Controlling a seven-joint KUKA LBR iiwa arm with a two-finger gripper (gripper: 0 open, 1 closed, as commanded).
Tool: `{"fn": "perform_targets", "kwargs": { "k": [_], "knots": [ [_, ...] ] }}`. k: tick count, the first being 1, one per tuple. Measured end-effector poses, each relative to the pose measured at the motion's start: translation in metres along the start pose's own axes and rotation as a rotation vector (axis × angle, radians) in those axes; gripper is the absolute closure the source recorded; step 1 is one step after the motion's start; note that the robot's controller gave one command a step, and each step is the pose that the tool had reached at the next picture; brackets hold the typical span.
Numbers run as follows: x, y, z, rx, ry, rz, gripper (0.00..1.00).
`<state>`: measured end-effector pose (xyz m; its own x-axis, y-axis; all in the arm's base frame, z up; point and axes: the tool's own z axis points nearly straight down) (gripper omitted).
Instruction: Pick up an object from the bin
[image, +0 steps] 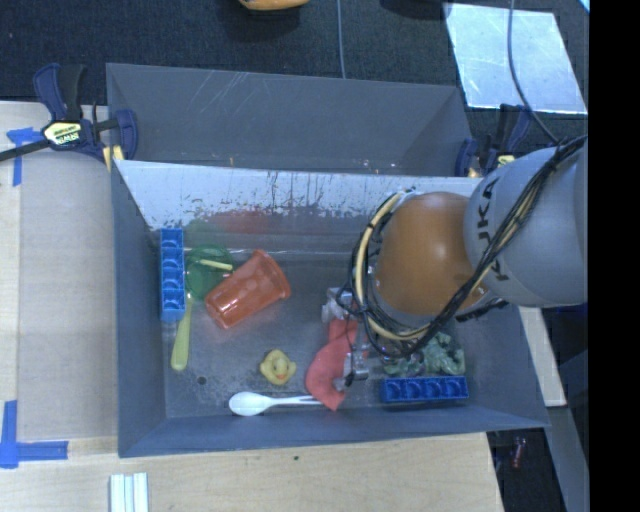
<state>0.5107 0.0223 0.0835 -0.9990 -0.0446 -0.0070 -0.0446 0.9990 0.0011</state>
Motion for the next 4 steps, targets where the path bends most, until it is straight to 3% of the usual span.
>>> {"fn": "perform_targets", "kwargs": {
  "k": [1, 2, 4],
  "knots": [
    [-0.063, 0.019, 0.011, -0.005, -0.009, -0.109, 1.0],
    [-0.063, 0.019, 0.011, -0.005, -0.009, -0.108, 1.0],
    [-0.054, 0.026, -0.135, -0.004, -0.012, -0.12, 1.0]
  ]
}}
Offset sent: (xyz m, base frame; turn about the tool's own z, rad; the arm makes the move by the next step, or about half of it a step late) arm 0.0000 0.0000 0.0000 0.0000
